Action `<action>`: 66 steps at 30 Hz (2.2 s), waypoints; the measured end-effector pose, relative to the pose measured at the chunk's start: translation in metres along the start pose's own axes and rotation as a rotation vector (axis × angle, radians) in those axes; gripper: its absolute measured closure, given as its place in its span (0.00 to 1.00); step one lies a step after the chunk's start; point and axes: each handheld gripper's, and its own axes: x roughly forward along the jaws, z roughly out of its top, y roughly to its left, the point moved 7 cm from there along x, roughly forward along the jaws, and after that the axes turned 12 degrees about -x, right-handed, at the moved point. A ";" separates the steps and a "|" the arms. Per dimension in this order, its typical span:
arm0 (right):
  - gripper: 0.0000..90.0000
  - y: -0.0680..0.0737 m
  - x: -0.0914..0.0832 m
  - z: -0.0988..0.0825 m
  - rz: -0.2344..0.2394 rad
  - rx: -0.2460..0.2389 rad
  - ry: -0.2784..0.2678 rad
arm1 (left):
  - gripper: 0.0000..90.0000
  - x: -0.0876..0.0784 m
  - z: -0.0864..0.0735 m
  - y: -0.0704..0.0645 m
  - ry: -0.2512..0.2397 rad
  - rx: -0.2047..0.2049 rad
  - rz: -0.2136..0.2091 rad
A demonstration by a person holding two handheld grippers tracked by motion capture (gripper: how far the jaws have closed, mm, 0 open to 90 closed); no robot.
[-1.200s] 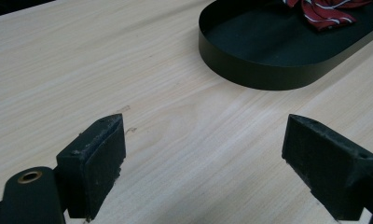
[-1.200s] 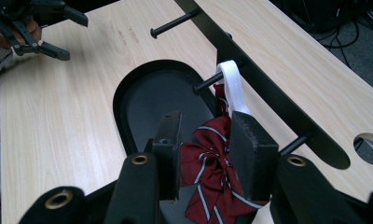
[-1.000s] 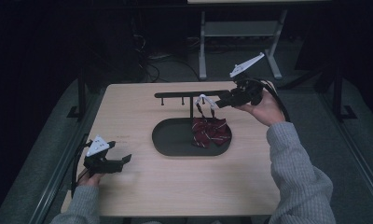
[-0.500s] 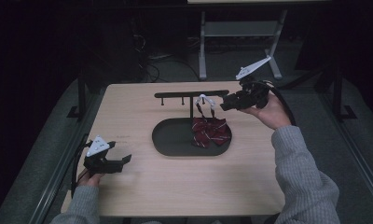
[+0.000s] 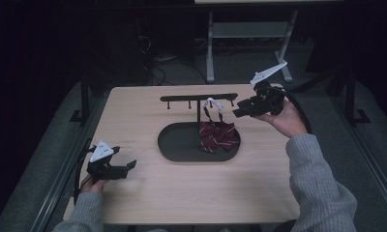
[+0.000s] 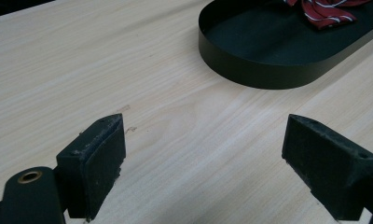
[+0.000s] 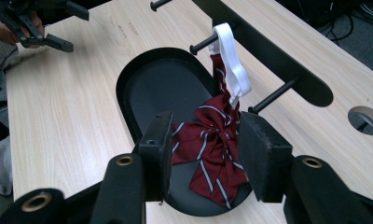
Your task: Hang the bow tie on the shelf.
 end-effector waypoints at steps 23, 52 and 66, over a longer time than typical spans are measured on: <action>0.53 0.005 -0.004 -0.023 -0.005 0.034 0.004 | 0.14 -0.001 0.000 0.000 0.002 0.007 0.003; 0.50 0.014 -0.011 -0.061 -0.003 0.085 0.013 | 0.14 0.000 -0.001 -0.001 0.003 0.003 0.002; 0.50 0.017 -0.012 -0.075 -0.004 0.097 0.015 | 0.14 0.000 -0.001 -0.001 0.003 0.003 0.001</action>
